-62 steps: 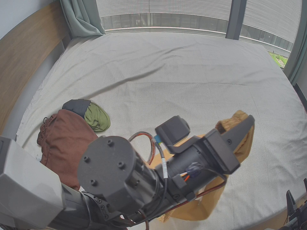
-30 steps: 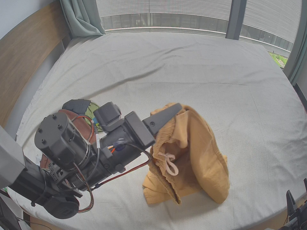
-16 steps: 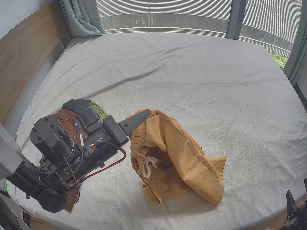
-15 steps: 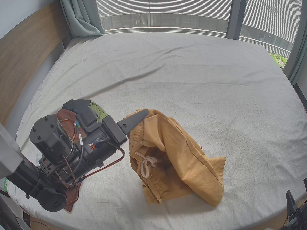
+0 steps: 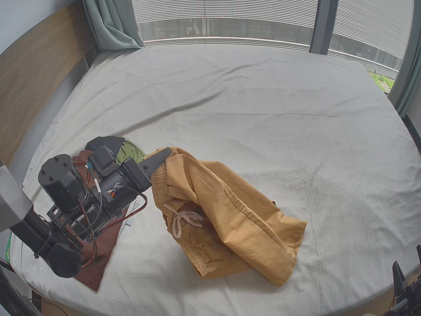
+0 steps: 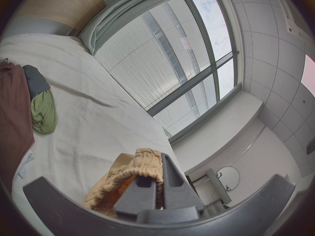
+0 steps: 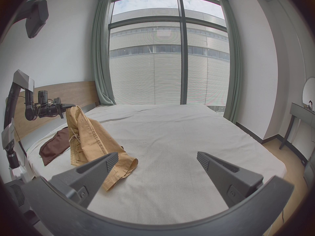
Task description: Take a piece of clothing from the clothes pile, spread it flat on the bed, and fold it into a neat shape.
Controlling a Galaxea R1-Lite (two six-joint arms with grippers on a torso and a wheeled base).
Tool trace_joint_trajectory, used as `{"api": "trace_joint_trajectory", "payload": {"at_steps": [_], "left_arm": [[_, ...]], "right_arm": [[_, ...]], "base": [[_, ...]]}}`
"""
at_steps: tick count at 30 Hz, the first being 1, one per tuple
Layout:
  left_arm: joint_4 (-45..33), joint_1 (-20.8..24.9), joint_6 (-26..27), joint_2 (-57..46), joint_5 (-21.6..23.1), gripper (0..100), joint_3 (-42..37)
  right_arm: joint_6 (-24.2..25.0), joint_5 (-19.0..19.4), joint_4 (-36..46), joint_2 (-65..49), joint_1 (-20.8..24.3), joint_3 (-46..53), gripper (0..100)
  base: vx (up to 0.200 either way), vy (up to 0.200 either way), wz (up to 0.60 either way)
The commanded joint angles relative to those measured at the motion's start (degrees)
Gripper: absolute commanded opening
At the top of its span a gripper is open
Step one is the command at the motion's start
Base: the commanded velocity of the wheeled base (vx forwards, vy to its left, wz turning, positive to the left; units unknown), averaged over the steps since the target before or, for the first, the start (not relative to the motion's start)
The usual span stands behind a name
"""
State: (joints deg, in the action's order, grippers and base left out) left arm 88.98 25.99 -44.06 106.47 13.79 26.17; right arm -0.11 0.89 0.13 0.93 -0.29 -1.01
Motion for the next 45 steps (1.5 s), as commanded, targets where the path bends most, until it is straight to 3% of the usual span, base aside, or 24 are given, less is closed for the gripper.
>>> {"api": "trace_joint_trajectory", "payload": {"at_steps": [1,16,31,45], "left_arm": [[0.1,-1.7,0.7,1.7,0.6,0,-0.8],[0.1,-7.1,3.3,4.0,2.0,0,-4.6],[0.1,-9.0,10.5,4.6,2.7,0,-6.3],[0.1,-9.4,10.6,4.4,2.7,0,-6.3]], "right_arm": [[-0.1,0.1,0.0,-0.5,0.0,0.9,100],[-0.3,0.1,0.0,-0.9,0.1,0.9,100],[-0.4,0.2,0.0,-0.9,0.0,0.9,100],[-1.7,0.7,-2.8,-0.9,0.1,-0.3,100]], "base": [[0.000,0.000,0.00],[0.000,0.000,0.00],[0.000,0.000,0.00],[0.000,0.000,0.00]]}}
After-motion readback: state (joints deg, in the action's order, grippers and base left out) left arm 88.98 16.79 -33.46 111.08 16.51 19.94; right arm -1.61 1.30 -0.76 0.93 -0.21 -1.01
